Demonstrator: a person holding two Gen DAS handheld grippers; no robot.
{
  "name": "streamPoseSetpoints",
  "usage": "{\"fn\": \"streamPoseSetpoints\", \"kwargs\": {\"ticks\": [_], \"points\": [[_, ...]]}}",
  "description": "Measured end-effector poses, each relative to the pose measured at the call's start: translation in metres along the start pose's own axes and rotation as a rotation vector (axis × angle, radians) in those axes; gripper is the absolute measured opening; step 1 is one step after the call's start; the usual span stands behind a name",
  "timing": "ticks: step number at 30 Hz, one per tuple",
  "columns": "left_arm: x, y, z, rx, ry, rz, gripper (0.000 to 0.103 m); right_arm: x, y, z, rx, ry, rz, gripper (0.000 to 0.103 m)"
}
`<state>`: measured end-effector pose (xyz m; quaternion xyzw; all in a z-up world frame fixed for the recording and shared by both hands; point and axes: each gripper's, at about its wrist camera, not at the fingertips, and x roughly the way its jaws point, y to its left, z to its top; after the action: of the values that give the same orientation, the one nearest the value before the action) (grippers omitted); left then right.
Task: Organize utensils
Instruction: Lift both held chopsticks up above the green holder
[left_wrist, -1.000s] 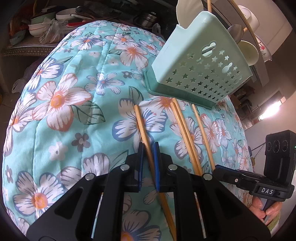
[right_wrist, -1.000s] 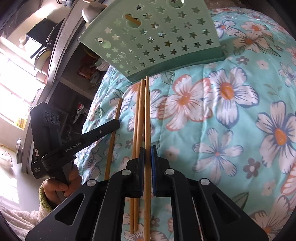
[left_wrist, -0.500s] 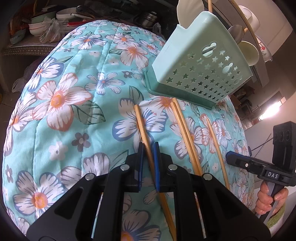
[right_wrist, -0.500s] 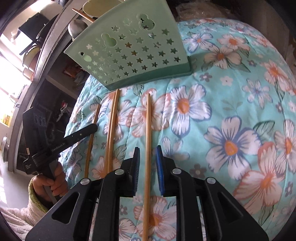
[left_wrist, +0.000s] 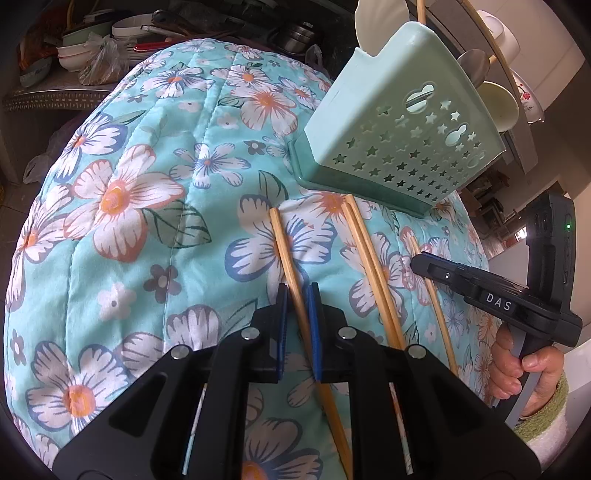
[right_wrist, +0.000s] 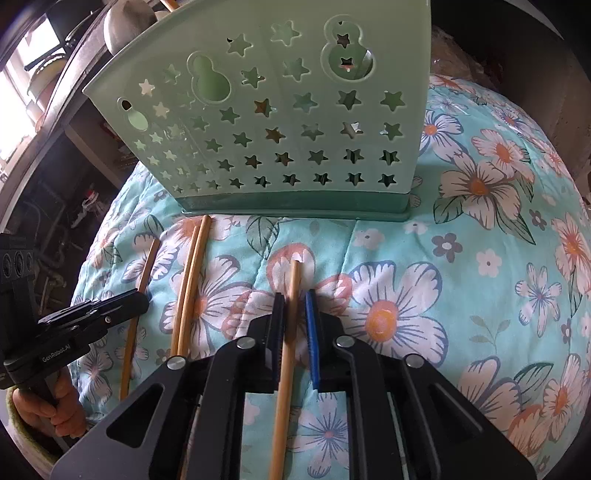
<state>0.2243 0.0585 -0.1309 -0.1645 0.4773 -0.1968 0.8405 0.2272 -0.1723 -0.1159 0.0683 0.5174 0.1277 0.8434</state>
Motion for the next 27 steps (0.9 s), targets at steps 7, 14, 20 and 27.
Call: {"fn": "streamPoseSetpoints", "kwargs": {"ticks": [7,14,20,27], "points": [[0.000,-0.003,-0.001,0.009,-0.009,0.011,0.010,-0.036,-0.005,-0.005,0.044,-0.076,0.065,0.006],[-0.025,-0.014,0.003,0.010,-0.067,-0.012,0.006,-0.109,-0.019,-0.012,0.070,-0.232,0.131,0.006],[-0.082,-0.038,0.020,0.045,-0.203,-0.088,0.005,-0.157,-0.024,-0.017,0.078,-0.342,0.157,0.006],[-0.151,-0.078,0.053,0.109,-0.389,-0.194,0.005,-0.183,-0.028,-0.032,0.088,-0.415,0.175,0.006]]}}
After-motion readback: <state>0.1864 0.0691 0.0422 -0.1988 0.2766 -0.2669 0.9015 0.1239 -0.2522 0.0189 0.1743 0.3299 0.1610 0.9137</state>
